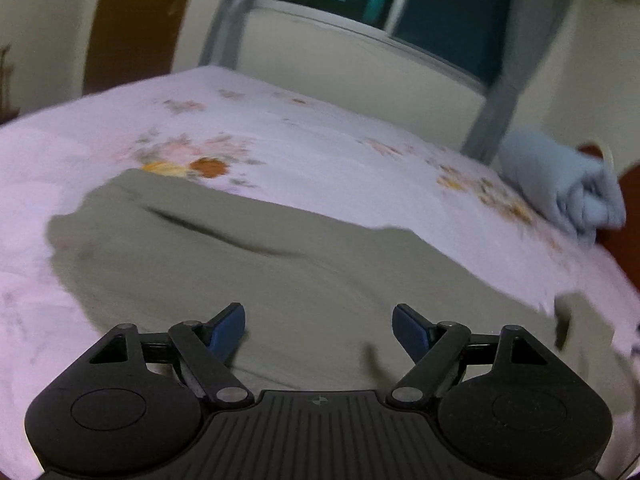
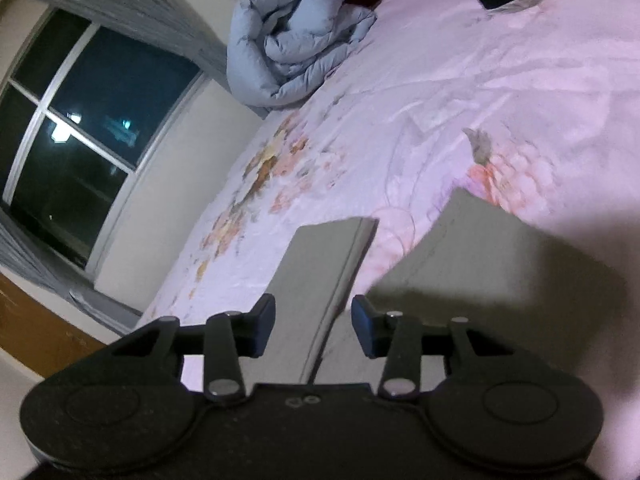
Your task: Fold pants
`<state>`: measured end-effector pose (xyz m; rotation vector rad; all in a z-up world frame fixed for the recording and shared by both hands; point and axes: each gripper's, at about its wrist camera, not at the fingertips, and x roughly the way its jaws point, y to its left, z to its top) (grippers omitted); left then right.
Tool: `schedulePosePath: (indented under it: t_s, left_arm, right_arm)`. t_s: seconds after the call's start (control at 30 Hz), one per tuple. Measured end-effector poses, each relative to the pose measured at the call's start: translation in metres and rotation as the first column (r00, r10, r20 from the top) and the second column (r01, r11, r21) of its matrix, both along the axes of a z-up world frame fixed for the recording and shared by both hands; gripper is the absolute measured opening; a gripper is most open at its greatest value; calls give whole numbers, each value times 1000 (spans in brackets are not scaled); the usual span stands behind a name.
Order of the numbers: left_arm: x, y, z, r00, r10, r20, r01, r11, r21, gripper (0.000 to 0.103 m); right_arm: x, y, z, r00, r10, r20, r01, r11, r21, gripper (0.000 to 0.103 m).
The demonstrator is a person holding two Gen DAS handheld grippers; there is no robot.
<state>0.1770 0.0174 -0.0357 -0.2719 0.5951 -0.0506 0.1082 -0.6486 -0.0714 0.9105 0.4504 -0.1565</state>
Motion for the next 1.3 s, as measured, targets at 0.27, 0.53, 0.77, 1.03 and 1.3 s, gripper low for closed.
schedulePosePath:
  t_s: [0.27,0.53,0.77,1.03,1.3]
  left_arm:
    - [7,-128,-6,989,-143,-21,144,989,33,80]
    - [12,-209,-26,992,-103,-77,116,973,197,81]
    - [12,-225,-32,993,-49,-106,73,967,244,83]
    - [21,-229,-36,994,-21,-107,48,965,257,85]
    - [22,-230,-38,995,-14,-104,41,964,262,86]
  right_arm:
    - [40,-13,-12,999,36,-38,-38,998,-41,31]
    - [31,-18,-12,996,55,-65,-63,989,-131,30]
    - [42,-32,-22,996,66,-62,-68,997,-41,25]
    - [58,-34,-37,996,83,-38,-81,995,57,20]
    - [66,-36,-40,996,85,-41,-82,994,78,12]
